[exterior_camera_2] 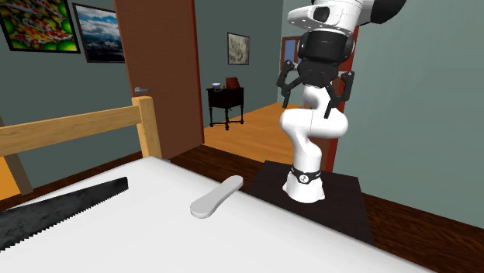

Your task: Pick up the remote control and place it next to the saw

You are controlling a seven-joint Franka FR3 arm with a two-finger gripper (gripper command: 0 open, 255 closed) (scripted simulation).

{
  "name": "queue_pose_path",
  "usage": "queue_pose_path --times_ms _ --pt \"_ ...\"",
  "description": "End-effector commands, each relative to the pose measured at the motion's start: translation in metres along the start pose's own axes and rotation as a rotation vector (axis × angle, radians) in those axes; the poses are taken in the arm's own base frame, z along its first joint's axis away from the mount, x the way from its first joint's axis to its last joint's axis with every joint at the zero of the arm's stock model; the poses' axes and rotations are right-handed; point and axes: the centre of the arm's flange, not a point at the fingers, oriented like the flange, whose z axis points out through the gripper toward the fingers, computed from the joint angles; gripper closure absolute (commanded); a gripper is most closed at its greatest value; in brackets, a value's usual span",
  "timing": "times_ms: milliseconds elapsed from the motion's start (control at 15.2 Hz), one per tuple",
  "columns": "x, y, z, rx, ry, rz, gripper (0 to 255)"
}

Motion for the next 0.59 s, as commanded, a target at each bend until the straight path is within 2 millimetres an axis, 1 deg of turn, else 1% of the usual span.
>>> queue_pose_path --times_ms 0,528 --pt "0.0 0.0 0.0 0.0 0.0 0.0 0" --pt "0.005 0.071 0.085 0.048 -0.024 0.043 0"
